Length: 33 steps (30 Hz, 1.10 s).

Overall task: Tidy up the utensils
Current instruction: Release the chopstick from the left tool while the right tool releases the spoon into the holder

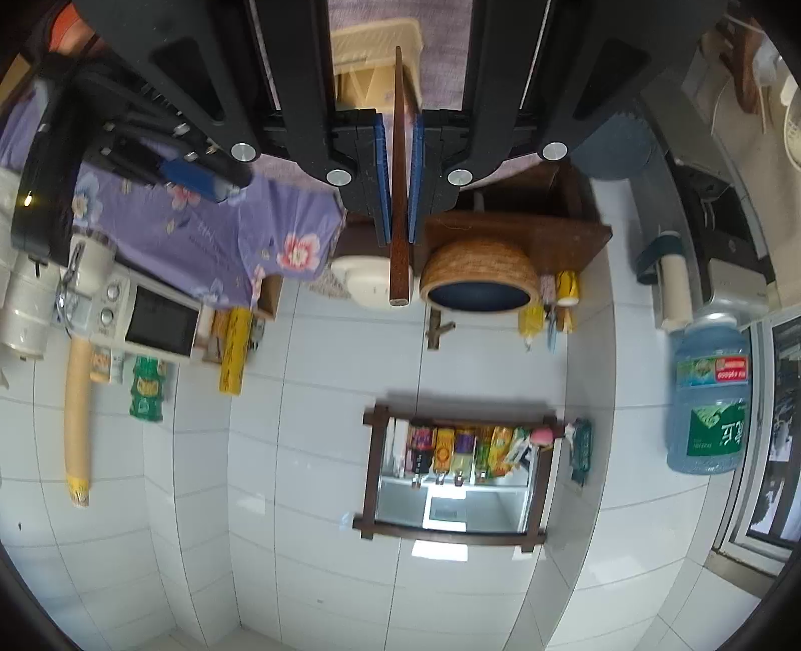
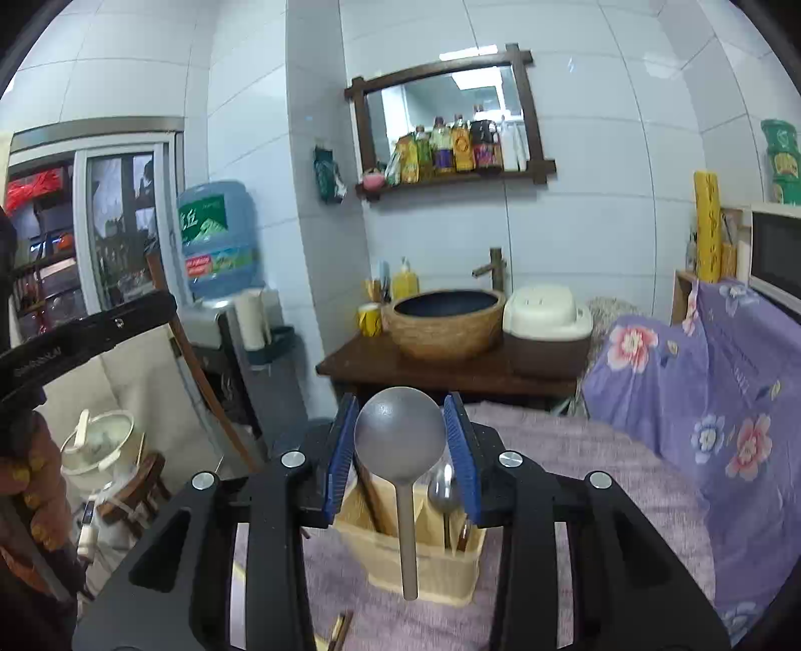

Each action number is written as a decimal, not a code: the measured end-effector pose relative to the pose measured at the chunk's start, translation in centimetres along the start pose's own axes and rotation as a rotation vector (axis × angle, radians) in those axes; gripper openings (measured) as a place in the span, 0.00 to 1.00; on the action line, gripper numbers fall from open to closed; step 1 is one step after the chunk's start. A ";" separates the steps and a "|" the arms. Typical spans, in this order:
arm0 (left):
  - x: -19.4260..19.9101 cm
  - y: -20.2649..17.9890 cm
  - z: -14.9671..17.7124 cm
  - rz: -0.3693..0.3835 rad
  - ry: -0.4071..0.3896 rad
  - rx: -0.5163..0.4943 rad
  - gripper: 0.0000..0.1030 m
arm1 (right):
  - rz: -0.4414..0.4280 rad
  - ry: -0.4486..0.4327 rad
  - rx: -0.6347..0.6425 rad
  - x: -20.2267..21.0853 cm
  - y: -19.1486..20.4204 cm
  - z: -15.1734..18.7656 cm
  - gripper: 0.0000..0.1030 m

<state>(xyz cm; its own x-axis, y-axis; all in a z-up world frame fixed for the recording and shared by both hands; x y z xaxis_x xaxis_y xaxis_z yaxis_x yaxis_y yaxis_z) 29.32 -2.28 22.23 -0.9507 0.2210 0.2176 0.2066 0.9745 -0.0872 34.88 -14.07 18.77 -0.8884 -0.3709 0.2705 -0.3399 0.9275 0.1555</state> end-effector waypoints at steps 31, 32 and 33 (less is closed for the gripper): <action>-10.0 -0.1 14.2 -0.009 0.233 0.033 0.08 | 0.130 0.167 0.007 -8.7 -4.2 12.1 0.52; -9.7 0.0 14.2 -0.009 0.229 0.029 0.08 | 0.139 0.153 0.010 -8.3 -4.2 12.0 0.55; -9.0 0.1 14.1 -0.005 0.223 0.026 0.11 | 0.150 0.136 0.014 -7.7 -4.2 11.9 0.60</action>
Point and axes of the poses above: each gripper's, at about its wrist camera, not at the fingertips, and x roughly against the way its jaws point, y to its left, z to its underside, the point moved 7 cm from there along -x, roughly the way its jaws point, and after that the axes turned 3 degrees about -z, right-handed, at the moved point
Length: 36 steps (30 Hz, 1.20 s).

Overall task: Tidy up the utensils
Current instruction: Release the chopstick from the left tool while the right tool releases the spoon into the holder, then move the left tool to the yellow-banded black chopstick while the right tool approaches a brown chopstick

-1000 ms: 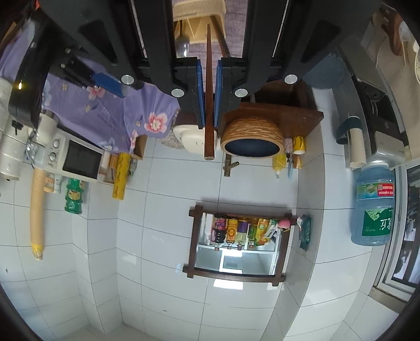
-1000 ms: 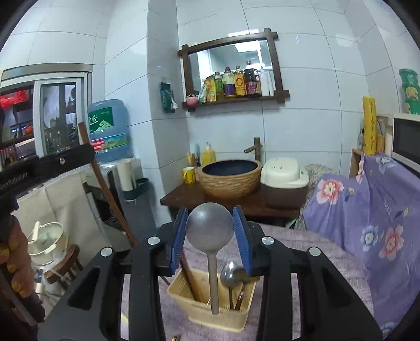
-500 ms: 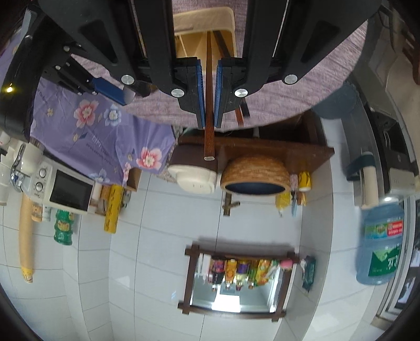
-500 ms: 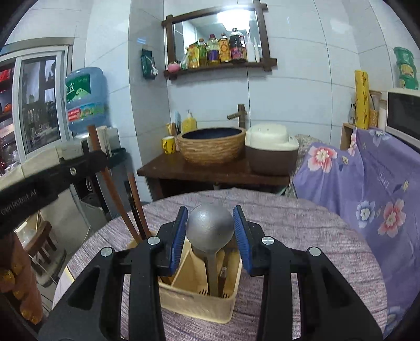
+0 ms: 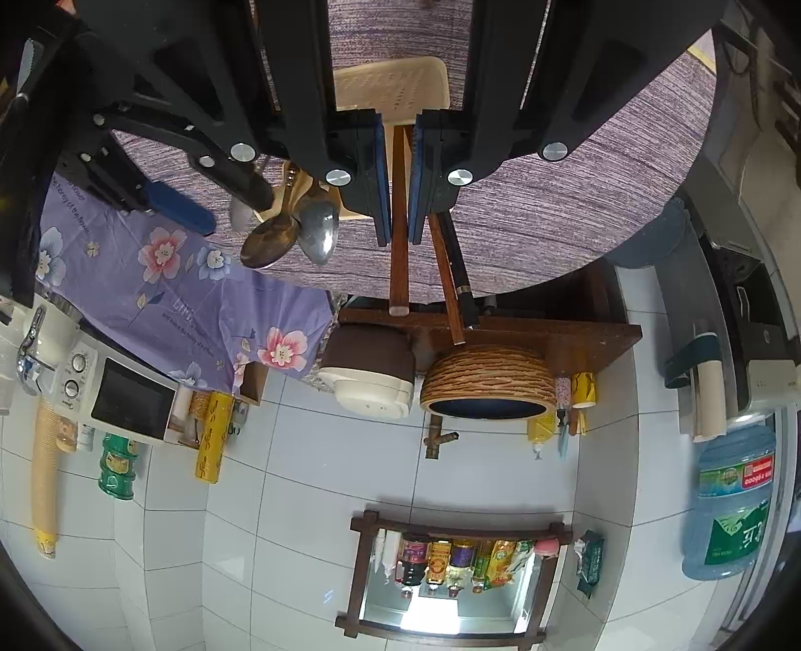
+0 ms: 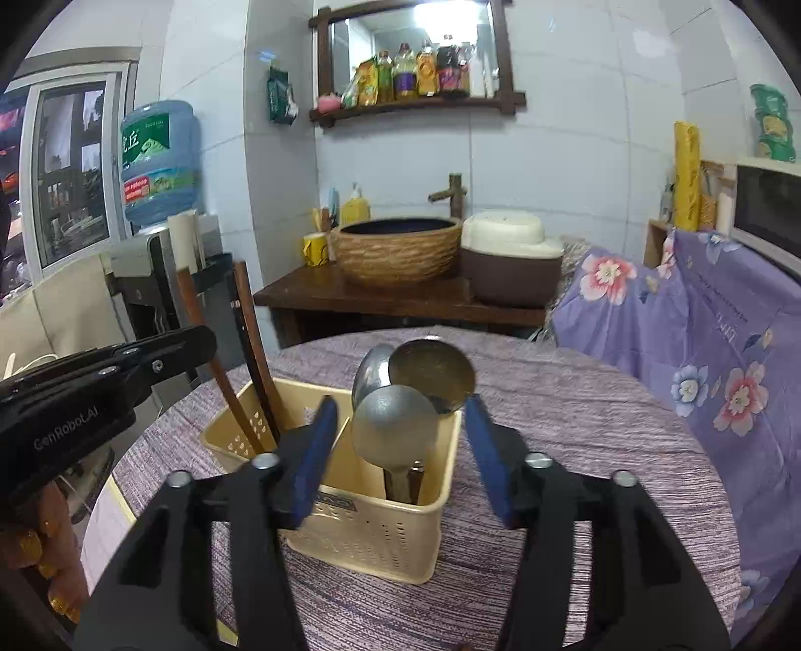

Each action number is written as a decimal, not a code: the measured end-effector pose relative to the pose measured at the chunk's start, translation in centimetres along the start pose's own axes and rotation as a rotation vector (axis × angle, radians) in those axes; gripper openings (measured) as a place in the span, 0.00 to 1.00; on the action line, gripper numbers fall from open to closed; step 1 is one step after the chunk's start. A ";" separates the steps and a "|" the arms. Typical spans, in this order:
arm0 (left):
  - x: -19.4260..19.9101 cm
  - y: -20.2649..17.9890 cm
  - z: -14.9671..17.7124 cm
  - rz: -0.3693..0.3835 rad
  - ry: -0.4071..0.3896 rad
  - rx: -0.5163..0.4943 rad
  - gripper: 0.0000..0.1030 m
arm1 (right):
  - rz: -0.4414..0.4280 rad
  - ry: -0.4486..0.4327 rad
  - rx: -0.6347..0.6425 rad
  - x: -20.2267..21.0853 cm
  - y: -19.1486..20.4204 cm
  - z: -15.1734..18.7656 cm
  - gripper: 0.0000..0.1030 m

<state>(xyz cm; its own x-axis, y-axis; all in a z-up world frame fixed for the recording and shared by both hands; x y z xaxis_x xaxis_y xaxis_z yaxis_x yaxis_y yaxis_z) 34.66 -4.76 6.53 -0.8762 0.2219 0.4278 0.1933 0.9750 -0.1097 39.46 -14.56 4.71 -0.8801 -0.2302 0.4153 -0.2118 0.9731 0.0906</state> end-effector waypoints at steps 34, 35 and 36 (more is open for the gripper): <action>6.7 -0.2 24.3 -0.049 0.392 -0.043 0.43 | 0.168 0.549 -0.090 8.4 2.2 23.5 0.81; 6.8 -0.3 24.3 -0.044 0.394 -0.045 0.43 | 0.179 0.557 -0.083 8.5 2.0 23.5 0.82; 6.9 -0.4 24.3 -0.039 0.392 -0.045 0.43 | 0.187 0.562 -0.077 8.6 1.7 23.4 0.83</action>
Point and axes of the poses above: each gripper's, at about its wrist camera, not at the fingertips, and x roughly against the way its jaws point, y to its left, z to its underside, the point moved 7 cm from there along -x, roughly the way its jaws point, and after that the axes turned 3 degrees about -z, right-handed, at the moved point
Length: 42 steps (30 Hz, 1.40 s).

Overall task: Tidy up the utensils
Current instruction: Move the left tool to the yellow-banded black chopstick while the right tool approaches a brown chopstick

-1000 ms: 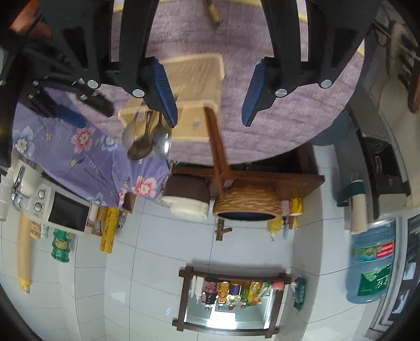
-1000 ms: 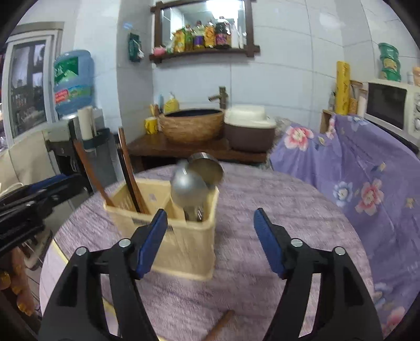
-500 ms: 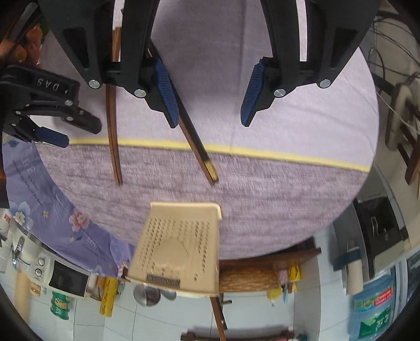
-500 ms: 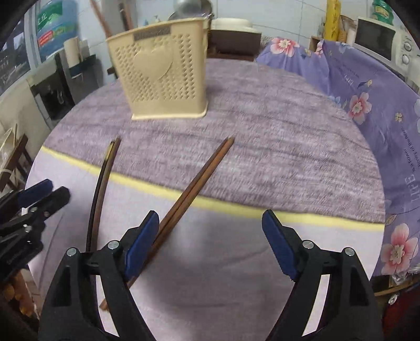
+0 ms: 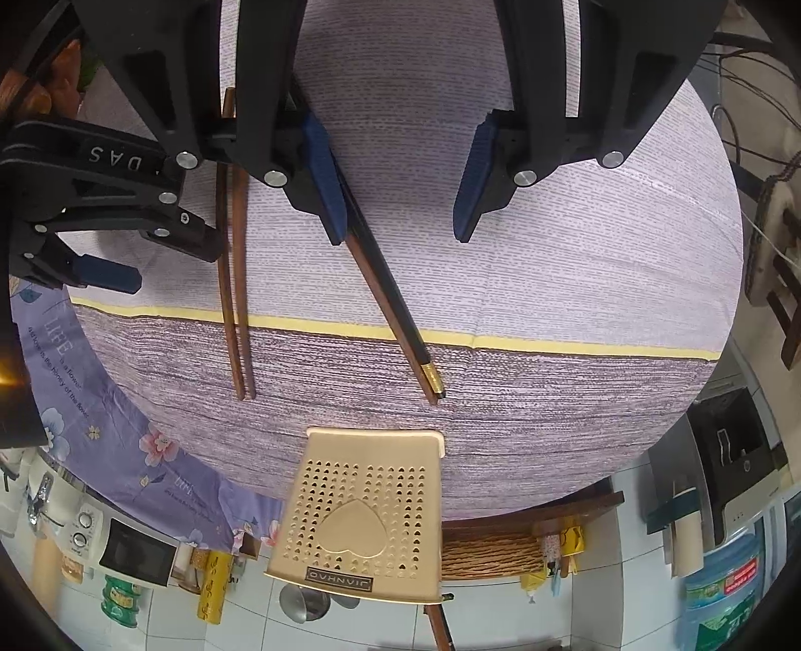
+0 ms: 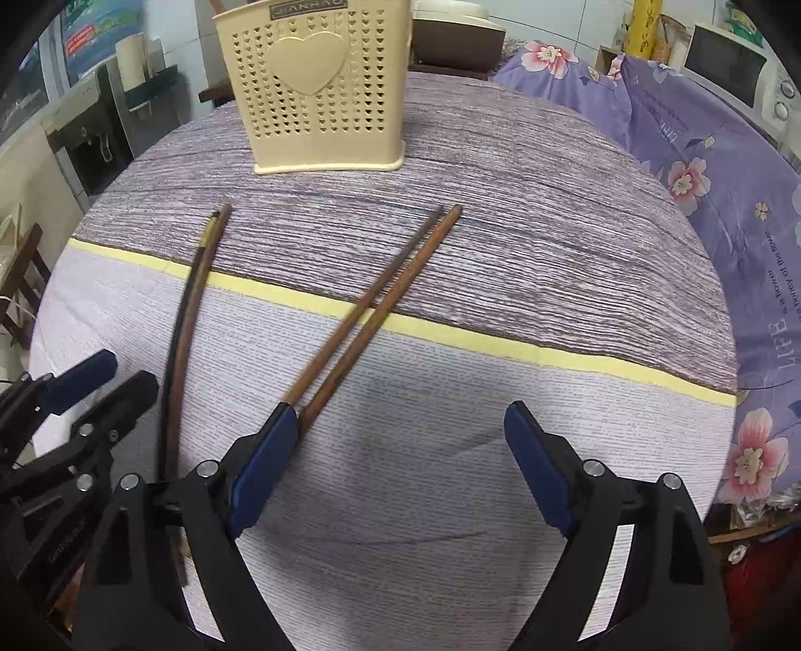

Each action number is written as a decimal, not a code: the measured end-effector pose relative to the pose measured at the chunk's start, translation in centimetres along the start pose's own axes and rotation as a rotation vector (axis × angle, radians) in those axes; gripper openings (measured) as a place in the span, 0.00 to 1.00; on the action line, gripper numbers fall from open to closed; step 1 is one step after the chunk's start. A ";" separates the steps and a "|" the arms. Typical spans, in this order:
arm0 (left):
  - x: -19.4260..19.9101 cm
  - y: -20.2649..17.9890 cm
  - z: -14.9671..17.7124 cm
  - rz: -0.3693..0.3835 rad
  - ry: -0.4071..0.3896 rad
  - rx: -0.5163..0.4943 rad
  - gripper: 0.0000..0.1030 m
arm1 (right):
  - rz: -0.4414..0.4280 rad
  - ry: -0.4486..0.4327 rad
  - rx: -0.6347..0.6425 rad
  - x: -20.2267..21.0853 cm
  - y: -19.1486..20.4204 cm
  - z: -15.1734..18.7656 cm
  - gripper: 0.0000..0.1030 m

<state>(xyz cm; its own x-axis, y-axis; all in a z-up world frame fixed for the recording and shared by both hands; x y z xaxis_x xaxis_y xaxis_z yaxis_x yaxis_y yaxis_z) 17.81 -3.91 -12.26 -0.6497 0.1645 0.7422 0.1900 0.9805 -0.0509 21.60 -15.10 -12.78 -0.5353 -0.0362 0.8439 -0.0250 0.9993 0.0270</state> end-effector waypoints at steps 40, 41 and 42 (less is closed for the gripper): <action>-0.4 0.7 0.7 -0.051 0.063 -0.041 0.33 | 0.008 0.004 -0.083 0.4 -3.8 1.1 0.84; -0.5 1.4 0.6 -0.049 0.067 -0.028 0.33 | 0.002 -0.006 -0.096 0.5 -4.2 0.8 0.84; -0.5 1.8 0.4 -0.051 0.071 -0.016 0.33 | -0.011 -0.014 -0.109 0.6 -4.5 0.6 0.84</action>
Point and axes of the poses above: each gripper's, at about its wrist camera, not at the fingertips, and x roughly against the way its jaws point, y to its left, z to its underside, the point moved 7 cm from there along -x, roughly the way its jaws point, and after that the axes turned 3 degrees about -z, right-handed, at the moved point
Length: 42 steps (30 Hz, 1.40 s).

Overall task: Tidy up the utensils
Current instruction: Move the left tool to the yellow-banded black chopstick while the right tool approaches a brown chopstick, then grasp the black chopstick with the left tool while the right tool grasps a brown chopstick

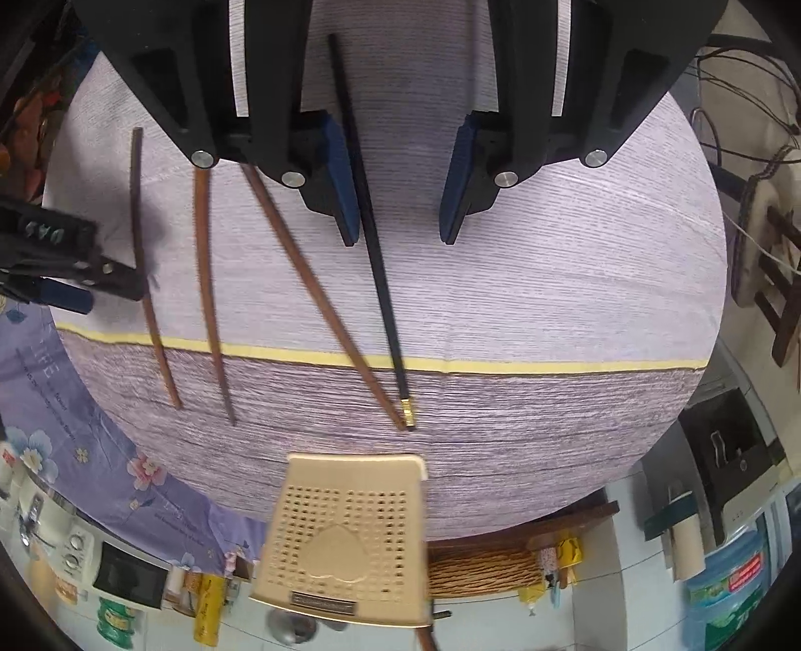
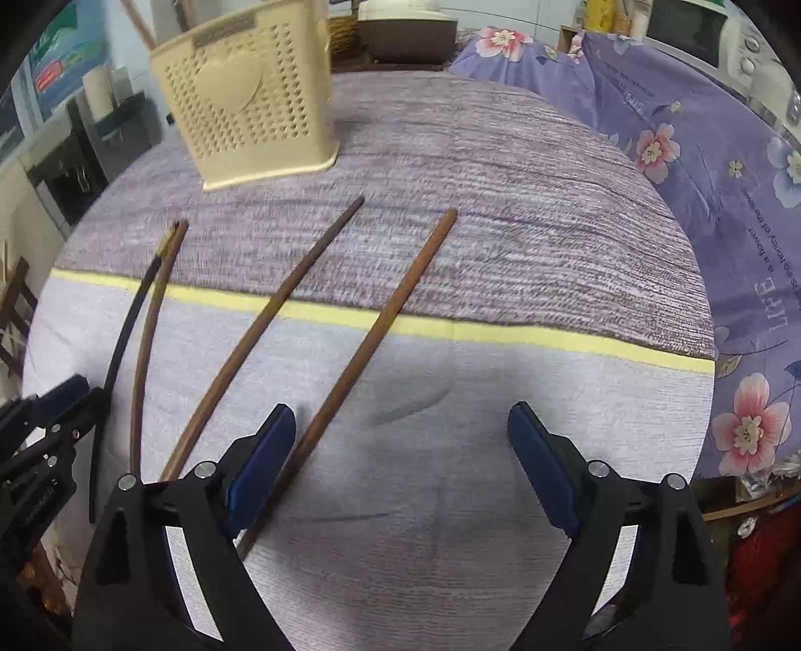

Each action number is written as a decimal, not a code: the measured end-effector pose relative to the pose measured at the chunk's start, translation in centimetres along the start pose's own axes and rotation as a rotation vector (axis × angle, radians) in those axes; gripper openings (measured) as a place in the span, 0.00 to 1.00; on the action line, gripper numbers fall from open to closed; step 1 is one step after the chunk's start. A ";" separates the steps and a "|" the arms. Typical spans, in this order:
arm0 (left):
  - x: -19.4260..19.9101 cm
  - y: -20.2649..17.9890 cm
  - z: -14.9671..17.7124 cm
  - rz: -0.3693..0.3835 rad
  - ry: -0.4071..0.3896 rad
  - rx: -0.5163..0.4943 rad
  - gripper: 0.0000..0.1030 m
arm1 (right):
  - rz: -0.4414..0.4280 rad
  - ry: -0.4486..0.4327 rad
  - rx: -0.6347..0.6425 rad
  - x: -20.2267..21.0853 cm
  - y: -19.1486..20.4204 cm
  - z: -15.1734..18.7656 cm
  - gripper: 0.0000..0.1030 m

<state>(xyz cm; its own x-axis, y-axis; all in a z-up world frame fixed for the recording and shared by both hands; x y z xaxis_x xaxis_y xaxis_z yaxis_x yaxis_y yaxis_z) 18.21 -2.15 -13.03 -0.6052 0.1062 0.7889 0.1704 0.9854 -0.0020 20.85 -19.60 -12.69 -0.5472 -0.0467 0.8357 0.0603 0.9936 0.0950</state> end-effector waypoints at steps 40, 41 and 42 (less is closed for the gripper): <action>-7.1 0.6 -10.6 -0.073 0.004 -0.025 0.08 | -0.077 -0.051 -0.157 -6.4 -0.6 -10.5 0.10; -6.7 0.6 -10.8 -0.068 -0.008 -0.020 0.08 | -0.085 -0.064 -0.155 -6.0 -0.5 -10.6 0.10; -6.0 0.8 -11.0 -0.056 -0.025 -0.010 0.08 | -0.091 -0.078 -0.151 -5.6 -0.4 -10.7 0.10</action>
<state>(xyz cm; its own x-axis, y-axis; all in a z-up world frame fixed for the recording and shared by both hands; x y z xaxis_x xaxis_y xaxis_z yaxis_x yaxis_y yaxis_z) 30.53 -3.50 -10.94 -0.6332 0.0544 0.7720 0.1436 0.9885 0.0481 32.84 -20.83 -11.59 -0.6191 -0.1219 0.7758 0.1292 0.9586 0.2537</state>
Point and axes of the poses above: each gripper's, at about its wrist camera, not at the fingertips, and x roughly against the way its jaws point, y to its left, z to its underside, the point moved 7 cm from there along -x, roughly the way its jaws point, and after that the axes turned 3 degrees about -z, right-handed, at the moved point
